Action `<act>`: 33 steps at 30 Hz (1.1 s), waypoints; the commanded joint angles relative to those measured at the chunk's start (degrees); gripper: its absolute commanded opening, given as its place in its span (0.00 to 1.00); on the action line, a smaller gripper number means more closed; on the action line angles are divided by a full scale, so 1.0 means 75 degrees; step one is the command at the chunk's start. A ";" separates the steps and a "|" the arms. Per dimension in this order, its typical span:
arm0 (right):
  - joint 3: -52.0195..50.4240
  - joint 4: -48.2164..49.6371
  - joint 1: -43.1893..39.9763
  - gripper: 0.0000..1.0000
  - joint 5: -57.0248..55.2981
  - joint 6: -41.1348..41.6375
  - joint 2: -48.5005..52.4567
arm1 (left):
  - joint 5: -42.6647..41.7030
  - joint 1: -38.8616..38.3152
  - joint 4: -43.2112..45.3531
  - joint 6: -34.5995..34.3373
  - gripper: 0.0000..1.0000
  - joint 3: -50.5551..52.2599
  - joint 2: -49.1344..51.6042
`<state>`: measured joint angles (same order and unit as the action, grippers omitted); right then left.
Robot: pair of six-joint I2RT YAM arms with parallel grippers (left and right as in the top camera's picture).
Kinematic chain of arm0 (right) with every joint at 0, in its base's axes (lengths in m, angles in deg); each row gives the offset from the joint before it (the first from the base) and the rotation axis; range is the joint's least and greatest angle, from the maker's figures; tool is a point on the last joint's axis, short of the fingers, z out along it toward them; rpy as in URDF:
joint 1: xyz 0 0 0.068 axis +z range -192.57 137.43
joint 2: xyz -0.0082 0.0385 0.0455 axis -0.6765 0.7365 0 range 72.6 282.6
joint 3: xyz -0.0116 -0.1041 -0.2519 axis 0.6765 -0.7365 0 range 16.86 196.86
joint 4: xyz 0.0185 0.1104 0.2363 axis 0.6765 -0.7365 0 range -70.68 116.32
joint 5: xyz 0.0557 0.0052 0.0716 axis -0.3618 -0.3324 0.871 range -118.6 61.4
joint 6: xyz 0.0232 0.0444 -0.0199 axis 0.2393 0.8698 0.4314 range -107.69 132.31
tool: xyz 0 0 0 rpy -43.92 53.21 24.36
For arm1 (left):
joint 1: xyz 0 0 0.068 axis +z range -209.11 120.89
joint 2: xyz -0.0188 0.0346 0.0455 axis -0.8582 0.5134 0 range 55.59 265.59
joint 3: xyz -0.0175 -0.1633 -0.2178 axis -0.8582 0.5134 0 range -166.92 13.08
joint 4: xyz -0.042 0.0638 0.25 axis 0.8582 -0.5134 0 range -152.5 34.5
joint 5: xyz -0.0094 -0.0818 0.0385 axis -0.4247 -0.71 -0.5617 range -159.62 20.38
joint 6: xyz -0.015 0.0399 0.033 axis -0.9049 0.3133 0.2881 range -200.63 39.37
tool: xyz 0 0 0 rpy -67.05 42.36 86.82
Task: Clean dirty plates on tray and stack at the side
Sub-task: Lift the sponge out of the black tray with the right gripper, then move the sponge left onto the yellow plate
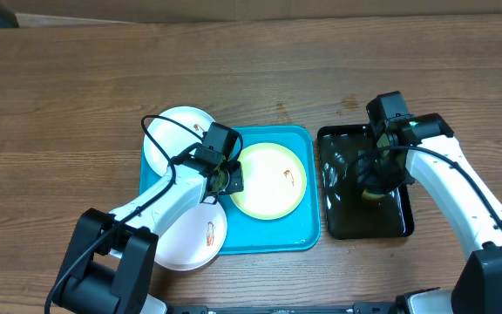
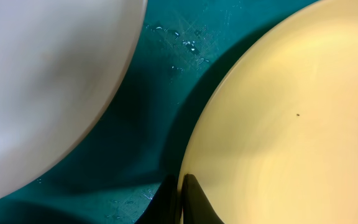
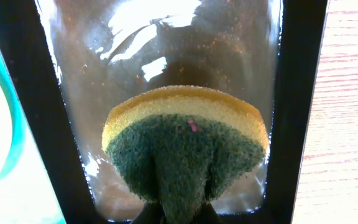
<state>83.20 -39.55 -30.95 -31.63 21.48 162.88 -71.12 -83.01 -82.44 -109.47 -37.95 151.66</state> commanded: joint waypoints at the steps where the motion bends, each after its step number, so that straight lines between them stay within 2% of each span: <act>1: 0.0370 0.0111 0.0000 0.04 -0.0070 0.0119 -0.0061 | -0.0006 -0.0038 0.0029 -0.0160 0.04 0.0041 0.0090; 7: 0.0408 -0.0230 0.0052 0.04 0.0221 0.0455 -0.0064 | -0.0169 -0.0038 0.0026 -0.0154 0.04 0.0041 0.0090; 11: 0.0466 -0.0131 0.0204 0.04 0.0353 0.0189 -0.0064 | -0.0178 -0.0038 0.0064 -0.0154 0.04 0.0041 0.0090; 14: 0.0495 0.0140 0.0356 0.04 0.1134 0.0125 -0.0064 | -0.0192 -0.0038 0.0061 -0.0157 0.04 0.0041 0.0090; 19: 0.0495 0.1428 0.0828 0.04 0.3791 -0.0289 -0.0064 | -0.0265 -0.0038 0.0085 -0.0157 0.04 0.0041 0.0090; 21: 0.0495 0.1944 0.1207 0.04 0.4097 -0.0289 -0.0064 | -0.0265 -0.0038 0.0090 -0.0154 0.04 0.0041 0.0090; 25: 0.0443 0.2608 0.2101 0.04 0.2885 -0.0289 -0.0061 | -0.0265 -0.0038 0.0085 -0.0152 0.04 0.0041 0.0090; 31: 0.0230 0.3127 0.3319 0.06 -0.0221 -0.0297 0.0108 | -0.0265 -0.0038 0.0085 -0.0128 0.07 0.0041 0.0090; 33: 0.0230 0.3226 0.3529 0.07 -0.0606 -0.0685 0.0256 | -0.0268 -0.0038 0.0082 -0.0128 0.07 0.0041 0.0090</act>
<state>85.10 -16.20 -5.73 -25.09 19.05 163.43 -72.62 -83.01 -81.98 -109.67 -37.95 151.69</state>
